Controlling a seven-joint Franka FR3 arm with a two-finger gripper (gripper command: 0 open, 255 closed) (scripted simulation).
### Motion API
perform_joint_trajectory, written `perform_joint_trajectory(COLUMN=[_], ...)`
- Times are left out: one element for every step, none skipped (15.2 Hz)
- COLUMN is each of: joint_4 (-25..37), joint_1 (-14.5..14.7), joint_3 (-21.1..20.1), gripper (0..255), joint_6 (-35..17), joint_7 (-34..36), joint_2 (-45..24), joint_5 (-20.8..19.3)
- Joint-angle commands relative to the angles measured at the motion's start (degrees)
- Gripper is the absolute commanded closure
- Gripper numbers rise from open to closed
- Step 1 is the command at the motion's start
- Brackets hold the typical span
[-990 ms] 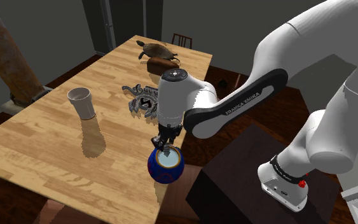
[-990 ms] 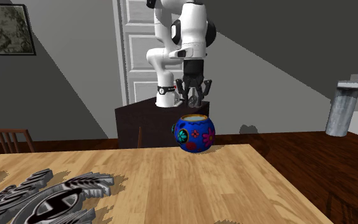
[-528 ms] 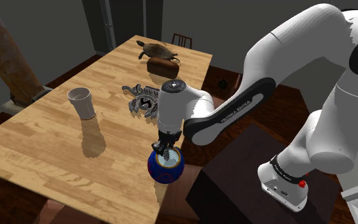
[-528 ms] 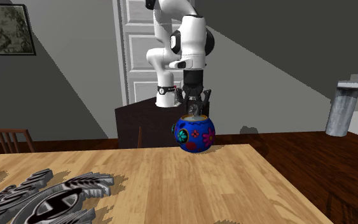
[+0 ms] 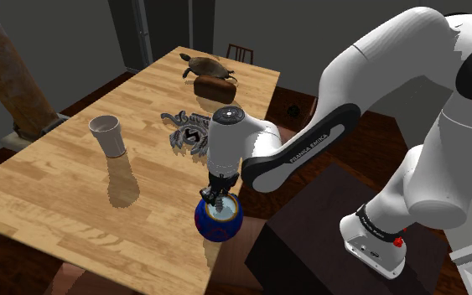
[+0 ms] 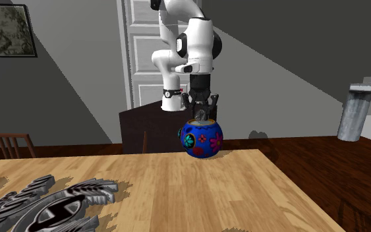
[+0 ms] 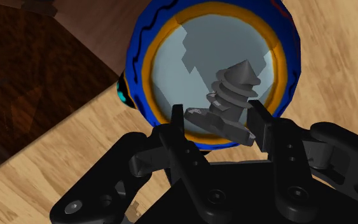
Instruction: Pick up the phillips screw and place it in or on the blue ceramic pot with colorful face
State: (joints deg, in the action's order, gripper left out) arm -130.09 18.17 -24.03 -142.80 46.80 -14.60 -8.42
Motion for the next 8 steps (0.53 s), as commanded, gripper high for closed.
perform_joint_trajectory(joint_4=[0.0, 0.0, 0.0, 0.0, 0.0, 0.0, 0.2, 0.5], joint_1=[0.0, 0.0, 0.0, 0.0, 0.0, 0.0, -0.4, -0.8], joint_3=[0.0, 0.0, 0.0, 0.0, 0.0, 0.0, -0.5, -1.0], gripper=[0, 0, 0, 0, 0, 0, 0, 0], joint_6=[0.0, 0.0, 0.0, 0.0, 0.0, 0.0, 1.7, 3.4], joint_7=[0.0, 0.0, 0.0, 0.0, 0.0, 0.0, -0.8, -1.6], joint_2=[0.0, 0.0, 0.0, 0.0, 0.0, 0.0, 1.6, 3.2], joint_5=[0.0, 0.0, 0.0, 0.0, 0.0, 0.0, 1.2, 2.3])
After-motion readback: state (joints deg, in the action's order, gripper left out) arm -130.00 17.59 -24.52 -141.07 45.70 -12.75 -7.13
